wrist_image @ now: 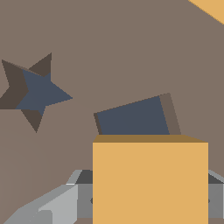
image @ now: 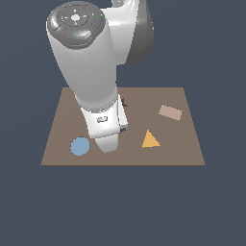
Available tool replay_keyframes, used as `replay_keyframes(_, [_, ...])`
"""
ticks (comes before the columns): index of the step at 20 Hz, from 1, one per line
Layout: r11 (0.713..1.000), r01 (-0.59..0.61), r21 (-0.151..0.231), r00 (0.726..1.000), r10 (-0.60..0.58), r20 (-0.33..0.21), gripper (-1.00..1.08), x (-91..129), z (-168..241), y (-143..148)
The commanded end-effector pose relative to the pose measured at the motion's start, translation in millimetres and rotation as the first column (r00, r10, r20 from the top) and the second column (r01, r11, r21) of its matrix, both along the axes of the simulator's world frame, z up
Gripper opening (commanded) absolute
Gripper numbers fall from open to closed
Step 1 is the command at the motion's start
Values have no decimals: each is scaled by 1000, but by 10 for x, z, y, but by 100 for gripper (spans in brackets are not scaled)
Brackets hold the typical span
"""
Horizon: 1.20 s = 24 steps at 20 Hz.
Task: Insert a designated object into the corresponding slot on a board.
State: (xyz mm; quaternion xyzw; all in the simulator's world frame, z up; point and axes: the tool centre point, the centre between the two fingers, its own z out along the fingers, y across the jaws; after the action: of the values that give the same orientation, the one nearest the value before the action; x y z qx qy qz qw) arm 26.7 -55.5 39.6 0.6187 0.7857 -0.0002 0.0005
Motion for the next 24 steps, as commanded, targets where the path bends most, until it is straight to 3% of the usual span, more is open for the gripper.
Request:
replay_keyframes(1, [997, -76, 0, 997, 76, 1, -100, 7, 7, 64])
replay_keyframes(11, [968, -252, 0, 968, 252, 0, -100, -12, 12, 221])
replay_keyframes(24, [964, -267, 0, 964, 267, -1, -100, -21, -27, 235])
